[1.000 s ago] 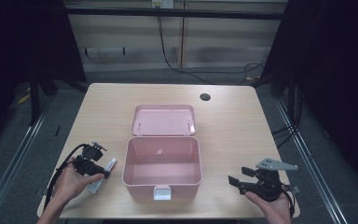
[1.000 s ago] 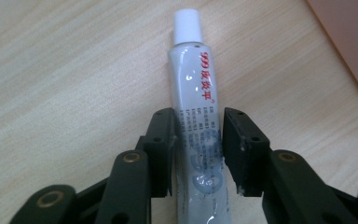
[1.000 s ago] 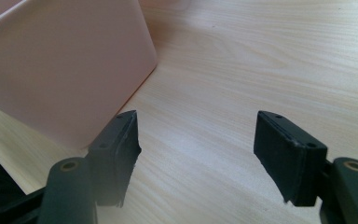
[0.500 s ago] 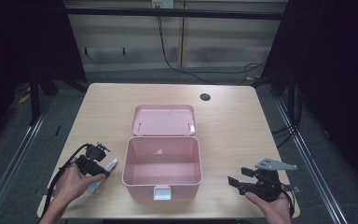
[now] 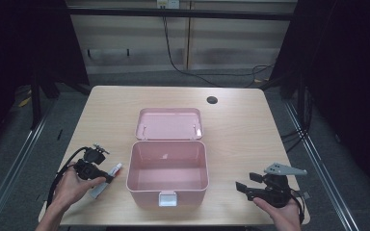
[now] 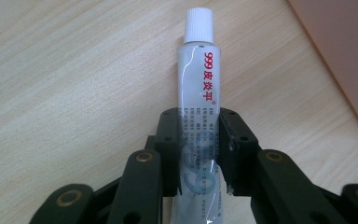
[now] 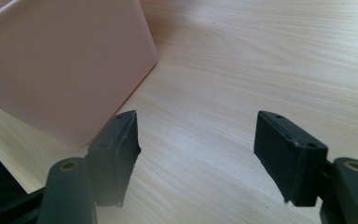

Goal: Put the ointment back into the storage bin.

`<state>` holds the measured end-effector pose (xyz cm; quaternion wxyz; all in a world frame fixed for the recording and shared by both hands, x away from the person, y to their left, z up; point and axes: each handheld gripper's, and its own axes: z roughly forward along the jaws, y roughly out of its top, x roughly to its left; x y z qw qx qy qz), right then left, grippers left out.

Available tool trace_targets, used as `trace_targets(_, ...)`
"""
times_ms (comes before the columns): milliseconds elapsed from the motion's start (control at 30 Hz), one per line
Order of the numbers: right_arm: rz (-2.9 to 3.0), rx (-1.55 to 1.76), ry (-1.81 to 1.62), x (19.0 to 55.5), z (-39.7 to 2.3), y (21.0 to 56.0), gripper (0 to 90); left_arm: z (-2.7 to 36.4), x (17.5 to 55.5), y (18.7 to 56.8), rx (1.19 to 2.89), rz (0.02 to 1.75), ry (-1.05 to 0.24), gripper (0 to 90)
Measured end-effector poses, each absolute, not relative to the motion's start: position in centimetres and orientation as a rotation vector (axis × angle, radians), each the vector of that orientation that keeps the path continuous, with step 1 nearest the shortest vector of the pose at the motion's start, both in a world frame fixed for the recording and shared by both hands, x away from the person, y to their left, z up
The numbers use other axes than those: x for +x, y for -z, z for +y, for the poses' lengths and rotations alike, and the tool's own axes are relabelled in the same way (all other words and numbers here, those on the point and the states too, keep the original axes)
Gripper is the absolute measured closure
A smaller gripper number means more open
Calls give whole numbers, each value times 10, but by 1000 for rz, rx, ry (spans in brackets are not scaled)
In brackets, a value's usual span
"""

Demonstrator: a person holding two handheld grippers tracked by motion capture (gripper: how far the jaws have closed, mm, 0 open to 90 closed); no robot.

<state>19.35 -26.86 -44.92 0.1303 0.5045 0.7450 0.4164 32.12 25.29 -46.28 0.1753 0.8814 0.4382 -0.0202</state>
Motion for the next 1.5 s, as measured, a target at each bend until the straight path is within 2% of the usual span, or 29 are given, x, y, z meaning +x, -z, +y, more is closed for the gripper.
trace_targets(500, 2158, 1481, -1216, 193, -269, 449, 296, 266, 314, 447, 2407, 1161, 114, 714)
trace_targets(1500, 2153, 1479, -1221, 193, -269, 449, 280, 274, 290, 400, 2366, 972, 91, 714)
